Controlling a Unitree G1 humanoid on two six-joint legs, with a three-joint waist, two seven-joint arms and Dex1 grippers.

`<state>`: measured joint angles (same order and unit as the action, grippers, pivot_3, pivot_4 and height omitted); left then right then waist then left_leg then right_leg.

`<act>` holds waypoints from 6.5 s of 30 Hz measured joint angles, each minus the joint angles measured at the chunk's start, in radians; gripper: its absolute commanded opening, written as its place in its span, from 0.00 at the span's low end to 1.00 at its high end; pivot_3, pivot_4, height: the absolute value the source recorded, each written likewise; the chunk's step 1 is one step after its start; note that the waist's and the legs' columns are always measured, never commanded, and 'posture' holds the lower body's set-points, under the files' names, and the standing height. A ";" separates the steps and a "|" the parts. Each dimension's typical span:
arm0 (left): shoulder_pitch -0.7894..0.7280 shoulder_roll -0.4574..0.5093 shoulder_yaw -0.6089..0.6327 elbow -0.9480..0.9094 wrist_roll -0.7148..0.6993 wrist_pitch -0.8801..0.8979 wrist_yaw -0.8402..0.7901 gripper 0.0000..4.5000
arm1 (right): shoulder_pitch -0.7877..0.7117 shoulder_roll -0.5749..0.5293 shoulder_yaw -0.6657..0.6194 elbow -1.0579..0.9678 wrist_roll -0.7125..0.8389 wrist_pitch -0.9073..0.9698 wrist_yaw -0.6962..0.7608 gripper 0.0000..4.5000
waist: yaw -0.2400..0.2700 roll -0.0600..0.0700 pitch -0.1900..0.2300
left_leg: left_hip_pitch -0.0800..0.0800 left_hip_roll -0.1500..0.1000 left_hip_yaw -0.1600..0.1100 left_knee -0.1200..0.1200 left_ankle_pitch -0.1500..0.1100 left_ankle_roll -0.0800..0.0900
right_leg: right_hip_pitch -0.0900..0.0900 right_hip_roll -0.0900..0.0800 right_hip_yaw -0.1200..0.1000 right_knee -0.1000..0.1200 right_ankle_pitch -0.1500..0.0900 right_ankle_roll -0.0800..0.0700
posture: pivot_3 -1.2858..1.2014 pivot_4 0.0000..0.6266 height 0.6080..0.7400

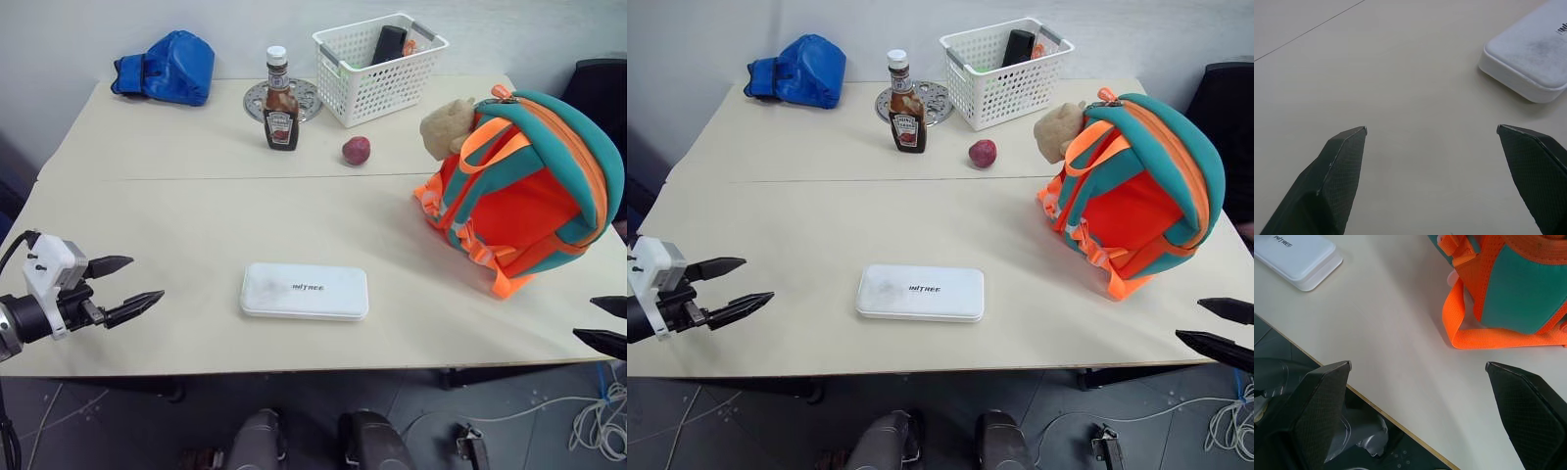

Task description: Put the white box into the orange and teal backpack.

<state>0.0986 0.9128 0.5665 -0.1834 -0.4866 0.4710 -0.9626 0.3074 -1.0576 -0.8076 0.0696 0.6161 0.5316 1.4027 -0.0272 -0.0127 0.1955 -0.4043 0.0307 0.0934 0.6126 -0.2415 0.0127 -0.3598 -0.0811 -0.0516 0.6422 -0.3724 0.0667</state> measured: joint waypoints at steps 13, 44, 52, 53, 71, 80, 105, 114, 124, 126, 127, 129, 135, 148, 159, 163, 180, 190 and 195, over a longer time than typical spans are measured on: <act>-0.011 0.000 -0.038 0.010 0.023 -0.022 0.012 1.00 | 0.033 0.012 -0.029 -0.030 0.001 -0.003 -0.002 1.00 | 0.000 0.000 0.000 | 0.000 0.000 0.000 0.000 0.000 0.000 | 0.000 0.000 0.000 0.000 0.000 0.000 | 0.52 0.24 1.00; -0.049 -0.030 -0.150 0.018 0.025 -0.029 0.009 0.51 | -0.081 0.009 0.069 -0.123 0.014 -0.002 -0.013 0.49 | 0.046 0.006 0.008 | 0.000 -0.017 -0.025 0.000 0.006 0.003 | 0.019 -0.032 -0.064 -0.005 0.000 0.009 | 0.52 0.24 1.00; -0.222 -0.073 -0.377 0.081 0.106 -0.086 -0.001 0.00 | -0.480 0.132 0.610 -0.101 -0.108 -0.046 -0.063 0.00 | 0.034 0.004 0.010 | -0.001 -0.017 -0.022 0.001 0.009 0.006 | 0.016 -0.032 -0.063 -0.001 0.002 0.009 | 0.52 0.24 1.00; -0.257 -0.089 -0.413 0.103 0.124 -0.097 -0.001 0.00 | -0.520 0.162 0.666 -0.096 -0.130 -0.059 -0.071 0.00 | 0.036 0.004 0.010 | -0.002 -0.017 -0.022 0.001 0.010 0.005 | 0.014 -0.032 -0.063 0.000 0.002 0.009 | 0.52 0.24 1.00; -0.376 -0.238 -0.616 0.151 0.201 -0.090 0.008 0.00 | -0.631 0.305 0.849 0.068 -0.309 -0.229 -0.168 0.00 | 0.045 0.004 0.010 | -0.001 -0.017 -0.021 0.005 0.013 0.003 | 0.015 -0.032 -0.062 0.003 0.005 0.013 | 0.52 0.24 1.00; -0.342 -0.244 -0.634 0.087 0.205 -0.066 0.014 0.00 | -0.714 0.361 0.867 0.158 -0.351 -0.279 -0.206 0.00 | 0.037 0.004 0.010 | -0.002 -0.017 -0.020 0.006 0.013 0.003 | 0.015 -0.032 -0.062 0.003 0.005 0.013 | 0.52 0.24 1.00; -0.556 -0.232 -0.387 0.281 -0.226 0.820 0.082 0.99 | -0.768 0.325 0.941 0.219 -0.436 -0.466 -0.078 0.00 | 0.023 0.002 0.010 | 0.000 -0.017 -0.021 0.007 0.013 0.002 | 0.016 -0.032 -0.061 0.005 0.005 0.013 | 0.52 0.24 1.00; -0.728 -0.328 -0.548 0.381 -0.201 0.857 0.082 0.99 | -0.760 0.327 0.944 0.210 -0.440 -0.475 -0.090 0.00 | 0.026 0.001 0.009 | 0.001 -0.017 -0.021 0.009 0.013 0.002 | 0.017 -0.032 -0.061 0.005 0.005 0.013 | 0.52 0.24 1.00; -0.888 -0.400 -0.721 0.536 -0.152 0.835 -0.021 0.99 | -0.682 0.315 0.945 0.119 -0.435 -0.499 -0.071 0.00 | 0.031 -0.001 0.008 | 0.001 -0.017 -0.021 0.010 0.012 0.001 | 0.019 -0.031 -0.061 0.004 0.005 0.013 | 0.52 0.24 1.00; -0.907 -0.403 -0.741 0.559 -0.148 0.836 -0.041 0.99 | -0.680 0.315 0.947 0.111 -0.435 -0.502 -0.074 0.00 | 0.029 -0.001 0.009 | 0.001 -0.017 -0.021 0.010 0.012 0.001 | 0.018 -0.031 -0.061 0.004 0.005 0.013 | 0.52 0.24 1.00; -0.917 -0.402 -0.752 0.571 -0.144 0.836 -0.053 0.99 | -0.678 0.315 0.948 0.109 -0.435 -0.502 -0.076 0.00 | 0.028 -0.001 0.009 | 0.001 -0.017 -0.021 0.010 0.012 0.001 | 0.018 -0.031 -0.061 0.004 0.005 0.013 | 0.52 0.24 1.00; -0.940 -0.399 -0.779 0.599 -0.132 0.831 -0.082 0.99 | -0.674 0.315 0.950 0.102 -0.435 -0.501 -0.081 0.00 | 0.028 -0.001 0.009 | 0.000 -0.017 -0.021 0.010 0.012 0.001 | 0.018 -0.031 -0.061 0.004 0.005 0.013 | 0.52 0.24 1.00; -0.957 -0.372 -0.815 0.623 -0.128 0.814 -0.171 0.86 | -0.671 0.315 0.952 0.093 -0.435 -0.500 -0.093 0.00 | 0.025 -0.002 0.009 | 0.000 -0.017 -0.021 0.010 0.012 0.001 | 0.018 -0.030 -0.061 0.004 0.005 0.013 | 0.52 0.24 1.00; -0.865 -0.338 -0.727 0.506 -0.146 0.782 -0.184 0.31 | -0.590 0.318 0.916 0.006 -0.406 -0.454 -0.154 0.00 | 0.025 -0.002 0.009 | 0.000 -0.016 -0.021 0.010 0.012 0.001 | 0.017 -0.031 -0.060 0.004 0.005 0.013 | 0.52 0.24 1.00; -0.677 -0.285 -0.296 0.110 -0.311 0.872 0.030 0.31 | -0.196 0.279 0.492 -0.387 -0.194 -0.098 -0.407 0.08 | 0.043 -0.002 0.011 | -0.003 -0.016 -0.023 0.009 0.011 0.003 | 0.017 -0.031 -0.061 0.001 0.005 0.013 | 0.52 0.24 1.00; -0.642 -0.310 -0.133 -0.033 -0.415 0.907 0.133 0.31 | -0.148 0.337 0.316 -0.470 -0.085 0.084 -0.573 0.34 | 0.048 -0.002 0.011 | -0.002 -0.016 -0.022 0.009 0.008 -0.002 | 0.017 -0.031 -0.058 0.000 0.005 0.012 | 0.52 0.24 1.00; -0.553 -0.340 -0.072 -0.102 -0.549 0.859 0.333 0.31 | -0.604 0.545 0.353 -0.314 0.026 0.237 -1.033 0.99 | 0.044 -0.002 0.012 | -0.003 -0.017 -0.016 0.004 0.011 0.001 | 0.010 -0.030 -0.054 0.003 0.004 0.013 | 0.52 0.24 1.00; -0.511 -0.303 -0.056 -0.121 -0.595 0.810 0.382 0.31 | -0.845 0.645 0.490 0.031 -0.104 -0.039 -0.982 0.63 | 0.022 -0.003 0.012 | -0.004 -0.017 -0.011 0.002 0.015 0.000 | 0.002 -0.030 -0.050 0.011 0.004 0.013 | 0.52 0.24 1.00; -0.491 -0.294 -0.056 -0.124 -0.620 0.790 0.409 0.31 | -0.845 0.636 0.525 0.058 -0.113 -0.098 -0.882 0.23 | 0.020 -0.003 0.012 | -0.004 -0.017 -0.010 0.002 0.015 0.000 | 0.001 -0.030 -0.049 0.012 0.004 0.012 | 0.52 0.24 1.00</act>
<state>-0.3927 0.6191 0.5109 -0.3072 -1.1070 1.2609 -0.5540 -0.5378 -0.4212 -0.2826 0.1273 0.5033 0.4338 0.5203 -0.0077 -0.0153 0.2072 -0.4081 0.0141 0.0830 0.6150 -0.2269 0.0130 -0.3583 -0.1114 -0.1009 0.6538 -0.3679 0.0792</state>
